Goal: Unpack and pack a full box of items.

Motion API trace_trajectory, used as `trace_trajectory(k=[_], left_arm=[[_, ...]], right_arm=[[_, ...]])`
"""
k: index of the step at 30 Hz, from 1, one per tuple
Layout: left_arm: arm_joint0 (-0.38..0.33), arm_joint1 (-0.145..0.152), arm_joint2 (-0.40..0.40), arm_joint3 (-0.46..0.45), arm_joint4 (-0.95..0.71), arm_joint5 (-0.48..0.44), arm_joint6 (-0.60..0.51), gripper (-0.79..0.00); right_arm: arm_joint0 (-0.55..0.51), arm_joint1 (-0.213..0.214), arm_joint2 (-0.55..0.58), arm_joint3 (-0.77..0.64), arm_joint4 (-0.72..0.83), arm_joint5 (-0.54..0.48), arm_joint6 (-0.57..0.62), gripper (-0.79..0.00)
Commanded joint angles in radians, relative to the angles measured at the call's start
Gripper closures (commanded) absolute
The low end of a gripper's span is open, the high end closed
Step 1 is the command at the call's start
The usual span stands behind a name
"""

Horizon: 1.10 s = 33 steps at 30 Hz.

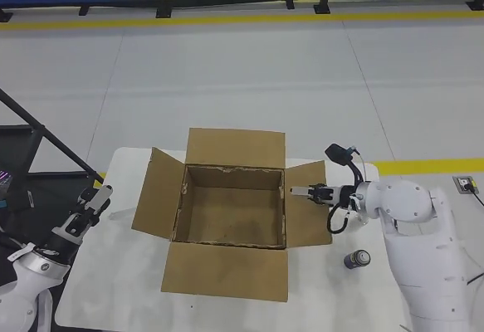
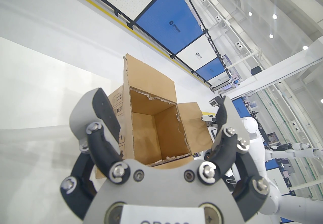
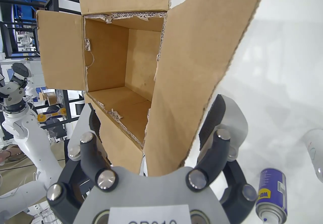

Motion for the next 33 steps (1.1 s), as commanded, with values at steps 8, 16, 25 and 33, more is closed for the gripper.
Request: trace_trajectory(k=[8, 16, 25, 33], left_arm=[[0.0, 0.0, 0.0, 0.0, 0.0, 0.0, 0.0, -0.785], [0.0, 0.0, 0.0, 0.0, 0.0, 0.0, 0.0, -0.785], [0.0, 0.0, 0.0, 0.0, 0.0, 0.0, 0.0, -0.785], [0.0, 0.0, 0.0, 0.0, 0.0, 0.0, 0.0, -0.785]], right_arm=[[0.051, -0.001, -0.087, 0.053, 0.017, 0.01, -0.038, -0.785], [0.059, 0.007, -0.111, 0.02, 0.021, 0.024, -0.067, -0.785], [-0.114, 0.048, 0.024, -0.341, -0.015, 0.079, -0.03, -0.785], [-0.15, 0.051, 0.046, -0.392, 0.037, 0.059, -0.034, -0.785]])
